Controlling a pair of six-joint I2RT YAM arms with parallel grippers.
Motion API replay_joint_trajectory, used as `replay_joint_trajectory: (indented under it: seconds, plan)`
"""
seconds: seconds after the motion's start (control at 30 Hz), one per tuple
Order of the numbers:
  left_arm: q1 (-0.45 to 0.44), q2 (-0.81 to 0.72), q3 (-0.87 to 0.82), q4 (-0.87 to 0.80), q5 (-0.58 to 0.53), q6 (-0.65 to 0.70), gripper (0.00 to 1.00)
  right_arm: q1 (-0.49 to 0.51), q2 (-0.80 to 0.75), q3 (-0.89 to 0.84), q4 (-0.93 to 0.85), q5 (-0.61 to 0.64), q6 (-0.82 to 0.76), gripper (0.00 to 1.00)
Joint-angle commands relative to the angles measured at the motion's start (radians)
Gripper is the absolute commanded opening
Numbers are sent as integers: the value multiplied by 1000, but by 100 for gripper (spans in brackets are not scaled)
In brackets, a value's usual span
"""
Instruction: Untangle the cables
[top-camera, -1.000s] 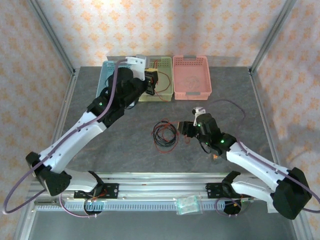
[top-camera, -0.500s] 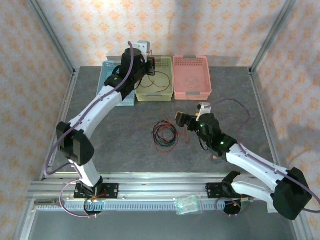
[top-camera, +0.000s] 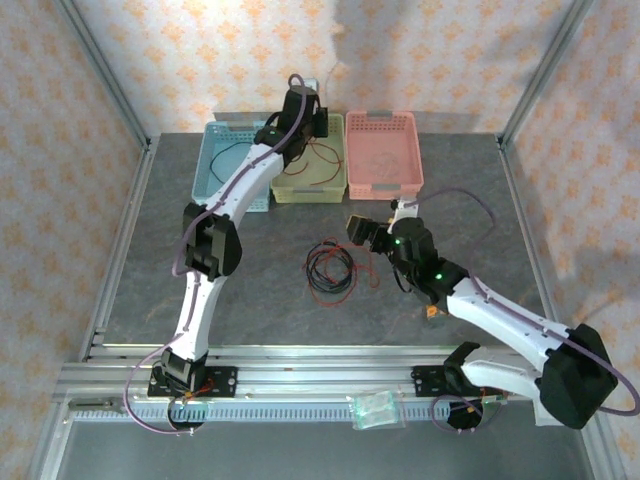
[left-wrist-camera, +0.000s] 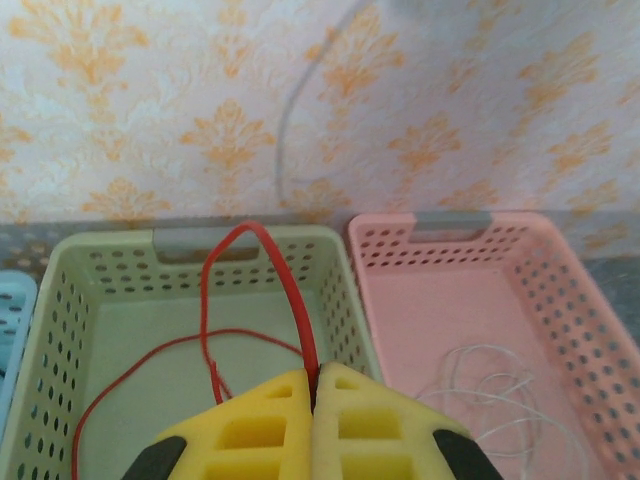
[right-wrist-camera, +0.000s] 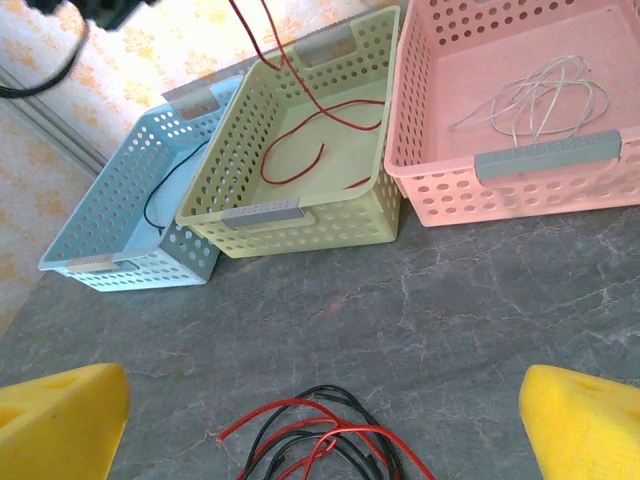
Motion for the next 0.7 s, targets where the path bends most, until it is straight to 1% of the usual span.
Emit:
replay_joint_trajectory:
  seconds: [0.0,0.23,0.27,0.33,0.57,0.6,0.67]
  plan:
    - [9,42,53,-49,-37,-29,0,-4,-42,-17,-35,46,20,99]
    - [19,127,53,6,-8,-34,0,-4,-53,-40,-63,44,42,98]
    - [20,133,53,8,-8,-34,4,-4,-54,-43,-69,46,42,98]
    - [24,145,53,6,-5,-38,18,-4,-55,-46,-87,59,46,98]
    - [34,145,52,-5,-4,-32,60,-4,-82,-68,-123,76,47,97]
    - [34,141,50,-8,-3,-32,64,-4,-86,-68,-130,79,47,97]
    - [33,129,48,-13,5,-30,66,-4,-92,-69,-142,83,41,97]
